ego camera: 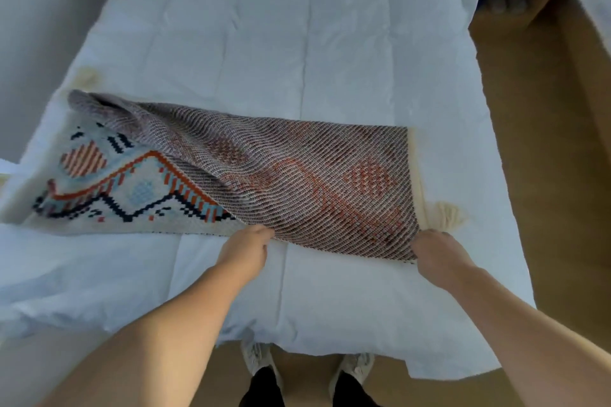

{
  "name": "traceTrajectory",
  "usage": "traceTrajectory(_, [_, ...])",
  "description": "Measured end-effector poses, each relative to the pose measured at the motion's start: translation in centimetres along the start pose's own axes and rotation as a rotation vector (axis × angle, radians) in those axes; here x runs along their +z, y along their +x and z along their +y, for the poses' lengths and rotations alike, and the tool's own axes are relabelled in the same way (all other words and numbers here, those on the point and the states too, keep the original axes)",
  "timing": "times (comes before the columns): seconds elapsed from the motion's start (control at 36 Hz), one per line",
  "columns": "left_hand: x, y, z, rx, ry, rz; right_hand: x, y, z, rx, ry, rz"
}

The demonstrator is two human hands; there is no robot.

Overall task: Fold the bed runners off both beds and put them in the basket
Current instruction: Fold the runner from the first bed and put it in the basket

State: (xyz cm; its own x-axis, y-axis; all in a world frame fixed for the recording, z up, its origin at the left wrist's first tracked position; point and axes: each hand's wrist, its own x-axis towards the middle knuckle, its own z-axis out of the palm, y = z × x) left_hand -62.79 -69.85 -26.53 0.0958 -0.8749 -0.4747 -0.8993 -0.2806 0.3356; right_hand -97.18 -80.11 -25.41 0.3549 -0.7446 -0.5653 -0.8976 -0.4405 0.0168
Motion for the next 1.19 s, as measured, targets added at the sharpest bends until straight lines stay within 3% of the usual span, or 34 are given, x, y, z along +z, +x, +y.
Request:
traceTrajectory(0.33, [-10.8, -12.4, -2.7, -0.169, -0.118, 0.262, -10.8, -3.7, -12.4, -0.182, 0.1, 0.146])
traceTrajectory(0.61, [-15.1, -18.3, -15.8, -0.198, -0.172, 0.318, -14.2, -4.4, -27.9, -0.165, 0.108, 0.229])
traceTrajectory(0.78, [-18.5, -21.6, -24.0, -0.154, -0.188, 0.367, -13.8, -4.2, -38.2, -0.173, 0.121, 0.186])
traceTrajectory(0.97, [-21.0, -21.5, -30.1, -0.139, -0.116, 0.344, -13.5, -2.5, -44.6, -0.228, 0.063, 0.15])
traceTrajectory(1.19, [-23.1, -16.8, -32.0, -0.094, -0.031, 0.321, -15.4, 2.8, -46.9, -0.194, 0.055, 0.148])
